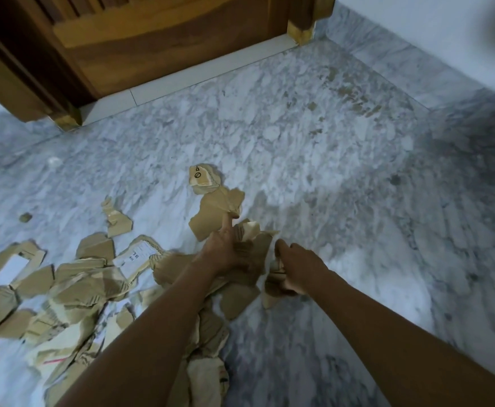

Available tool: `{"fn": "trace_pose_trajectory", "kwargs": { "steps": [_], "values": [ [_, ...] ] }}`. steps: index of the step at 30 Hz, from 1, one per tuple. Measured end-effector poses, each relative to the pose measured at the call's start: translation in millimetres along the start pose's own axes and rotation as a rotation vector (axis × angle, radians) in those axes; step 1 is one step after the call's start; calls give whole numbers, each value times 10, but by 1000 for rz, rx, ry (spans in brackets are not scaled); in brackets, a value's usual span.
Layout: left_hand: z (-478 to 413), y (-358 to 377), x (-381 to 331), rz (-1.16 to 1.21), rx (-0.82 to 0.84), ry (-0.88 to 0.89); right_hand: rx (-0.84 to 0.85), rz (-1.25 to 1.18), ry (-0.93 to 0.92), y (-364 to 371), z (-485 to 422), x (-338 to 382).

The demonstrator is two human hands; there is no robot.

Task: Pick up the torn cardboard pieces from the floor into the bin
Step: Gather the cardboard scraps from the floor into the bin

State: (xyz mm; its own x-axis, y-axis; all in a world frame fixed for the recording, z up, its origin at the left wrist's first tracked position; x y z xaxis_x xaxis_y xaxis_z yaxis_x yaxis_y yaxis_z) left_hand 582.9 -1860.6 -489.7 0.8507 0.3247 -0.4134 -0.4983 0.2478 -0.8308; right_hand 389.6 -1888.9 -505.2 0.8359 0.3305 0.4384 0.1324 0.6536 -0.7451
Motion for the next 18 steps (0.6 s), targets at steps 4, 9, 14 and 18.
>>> {"fn": "trace_pose_trajectory", "kwargs": {
  "steps": [4,9,14,18],
  "values": [
    [4,-198,74,164,-20,-78,99,30,56,43,-26,-133],
    [27,-747,103,437,-109,-187,233,36,139,-239,65,-300],
    [49,-954,211,376,-36,-190,218,-150,110,-570,173,-179],
    [96,-931,351,293,2,-182,227,-233,7,-547,181,271]
  ]
}}
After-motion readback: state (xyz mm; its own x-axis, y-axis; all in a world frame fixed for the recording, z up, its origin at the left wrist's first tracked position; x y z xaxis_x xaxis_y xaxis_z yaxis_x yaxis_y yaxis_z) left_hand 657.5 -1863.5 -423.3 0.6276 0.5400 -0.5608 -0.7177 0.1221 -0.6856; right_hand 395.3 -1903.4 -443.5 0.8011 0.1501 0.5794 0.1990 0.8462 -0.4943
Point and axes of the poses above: each hand's wrist, its own z-axis away from the middle knuckle, its own y-axis out of the palm, x = y × z, the point moved 3 cm from there along -z, towards the middle knuckle, and after that the axes turned 11 degrees about -z, right-handed, at the moved point
